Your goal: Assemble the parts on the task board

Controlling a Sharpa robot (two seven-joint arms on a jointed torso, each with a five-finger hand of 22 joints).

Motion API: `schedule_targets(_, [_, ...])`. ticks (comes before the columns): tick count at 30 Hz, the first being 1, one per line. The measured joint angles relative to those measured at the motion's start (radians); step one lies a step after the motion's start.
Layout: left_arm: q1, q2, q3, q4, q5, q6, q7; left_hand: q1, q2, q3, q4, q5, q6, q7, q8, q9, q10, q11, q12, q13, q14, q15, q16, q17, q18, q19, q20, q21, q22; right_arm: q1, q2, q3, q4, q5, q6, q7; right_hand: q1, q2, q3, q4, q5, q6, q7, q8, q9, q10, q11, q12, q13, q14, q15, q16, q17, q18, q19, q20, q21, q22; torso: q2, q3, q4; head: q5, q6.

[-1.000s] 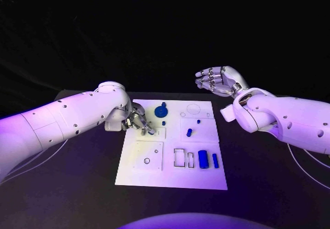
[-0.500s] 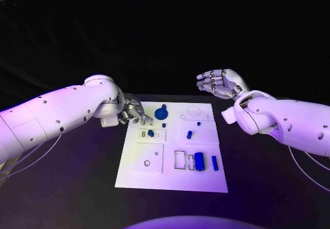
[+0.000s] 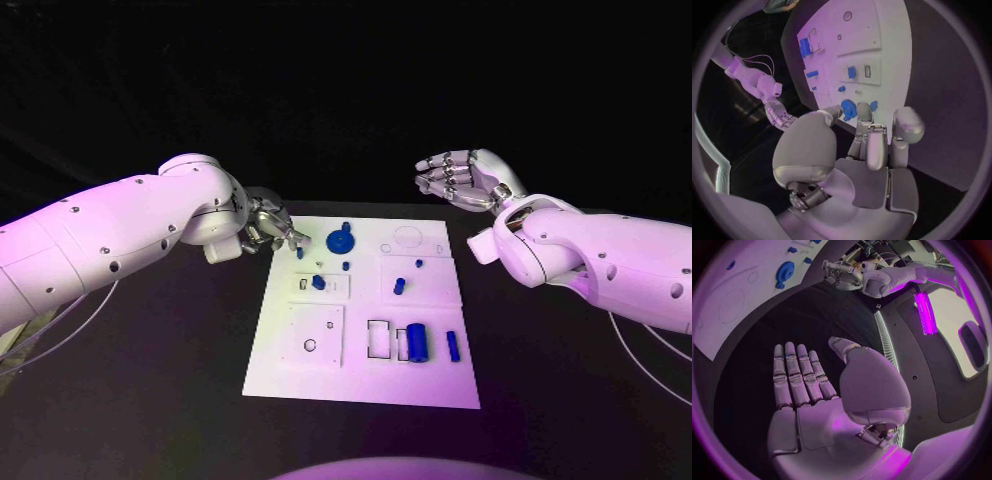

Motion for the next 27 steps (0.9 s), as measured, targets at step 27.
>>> schedule_targets(27, [-0.049,-0.037,-0.018,0.065,0.081,-0.012,0.012,-0.052,0.121,-0.025,0.003,0.000,0.014,0.026,-0.244,-0.131,0.109,0.020,0.116,0.146,0.004,0.018,0.016,0.000,-0.002,0.030,0.020,0.057,0.077,-0.002,-0.001,-0.001,0.000,0.001,0.000,0.000,0.000,0.000,0.000,0.000,0.000,0.000,0.000,0.000,0.000,0.000,0.000,0.000,0.000,0.000,0.000,0.000,-0.001,0.000,0.000,0.000,0.000,-0.001,0.002,0.0003,-0.0014,-0.001,-0.001])
